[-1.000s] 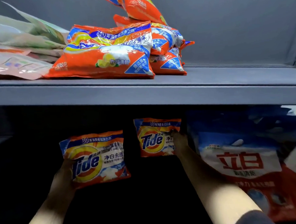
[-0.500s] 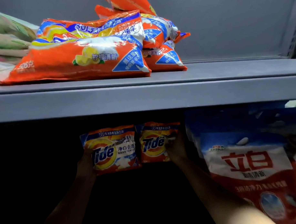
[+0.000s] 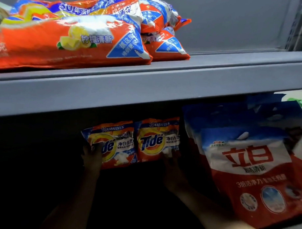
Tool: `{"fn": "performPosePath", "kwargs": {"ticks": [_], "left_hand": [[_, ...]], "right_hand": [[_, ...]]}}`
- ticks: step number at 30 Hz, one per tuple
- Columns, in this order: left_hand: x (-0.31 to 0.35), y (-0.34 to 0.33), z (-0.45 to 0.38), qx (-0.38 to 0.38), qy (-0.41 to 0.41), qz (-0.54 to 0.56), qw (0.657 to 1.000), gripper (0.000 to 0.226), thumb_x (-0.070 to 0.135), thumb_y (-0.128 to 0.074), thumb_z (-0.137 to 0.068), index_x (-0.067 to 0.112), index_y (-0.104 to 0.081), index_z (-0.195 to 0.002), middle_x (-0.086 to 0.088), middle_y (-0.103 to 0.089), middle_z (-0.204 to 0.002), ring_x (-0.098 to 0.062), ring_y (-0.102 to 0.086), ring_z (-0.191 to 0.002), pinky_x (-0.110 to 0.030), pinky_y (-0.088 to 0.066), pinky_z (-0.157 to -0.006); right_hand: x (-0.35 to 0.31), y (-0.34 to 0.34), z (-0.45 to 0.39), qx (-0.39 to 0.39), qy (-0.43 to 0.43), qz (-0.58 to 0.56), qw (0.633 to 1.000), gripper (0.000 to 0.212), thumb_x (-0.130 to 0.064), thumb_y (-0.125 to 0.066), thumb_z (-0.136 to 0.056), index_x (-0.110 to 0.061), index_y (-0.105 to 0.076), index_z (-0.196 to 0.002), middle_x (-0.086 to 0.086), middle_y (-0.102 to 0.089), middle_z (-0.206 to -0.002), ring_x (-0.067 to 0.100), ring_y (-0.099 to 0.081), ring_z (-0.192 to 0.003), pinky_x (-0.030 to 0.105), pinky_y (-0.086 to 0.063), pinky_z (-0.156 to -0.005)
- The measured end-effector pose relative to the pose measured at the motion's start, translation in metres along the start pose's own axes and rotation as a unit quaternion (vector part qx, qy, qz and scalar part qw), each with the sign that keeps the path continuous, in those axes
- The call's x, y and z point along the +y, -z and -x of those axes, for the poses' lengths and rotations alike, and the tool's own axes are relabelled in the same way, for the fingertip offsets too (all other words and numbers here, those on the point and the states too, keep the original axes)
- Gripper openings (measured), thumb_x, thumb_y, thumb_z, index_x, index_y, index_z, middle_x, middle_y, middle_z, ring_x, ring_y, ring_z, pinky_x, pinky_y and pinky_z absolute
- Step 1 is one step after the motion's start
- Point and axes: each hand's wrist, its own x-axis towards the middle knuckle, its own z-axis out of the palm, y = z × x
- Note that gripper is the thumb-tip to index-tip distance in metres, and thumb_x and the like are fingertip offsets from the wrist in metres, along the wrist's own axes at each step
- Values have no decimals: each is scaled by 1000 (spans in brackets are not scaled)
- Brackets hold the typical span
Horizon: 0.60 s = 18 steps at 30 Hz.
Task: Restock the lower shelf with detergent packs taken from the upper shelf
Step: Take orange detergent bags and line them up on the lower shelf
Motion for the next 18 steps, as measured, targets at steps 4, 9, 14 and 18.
{"fn": "performPosePath", "kwargs": {"ticks": [4,9,14,18], "left_hand": [[-16,-7,30,65,-119,-295,946,113,63,-62,-78,17,10,-152,-16,16,-158,-35,10,-145,-53,-3,-117],[-23,-16,44,-69,-254,-425,866,81,58,-45,-91,33,4,-151,-7,17,-160,-39,23,-141,-57,6,-114],[-2,-15,45,-89,-247,-486,834,74,47,-47,-95,26,-7,-153,-7,-5,-161,-31,7,-147,-54,3,-117],[14,-14,82,-144,-178,-395,890,58,35,-54,-95,21,-33,-147,-5,-36,-151,-25,-35,-137,-44,-33,-110]], "right_hand": [[5,1,-4,40,111,191,974,69,-53,-5,-97,-13,-13,-152,20,3,-158,41,-3,-145,44,11,-116],[14,12,-19,-44,106,297,948,61,-52,-16,-100,-27,3,-153,8,8,-161,30,9,-147,48,2,-119],[5,20,-12,-59,104,255,959,64,-54,-11,-99,-21,-7,-153,9,-6,-161,25,-2,-148,45,0,-120],[-9,43,5,-95,47,39,994,53,-47,-28,-100,-21,-31,-146,5,-31,-154,21,-21,-144,39,-14,-119]]}}
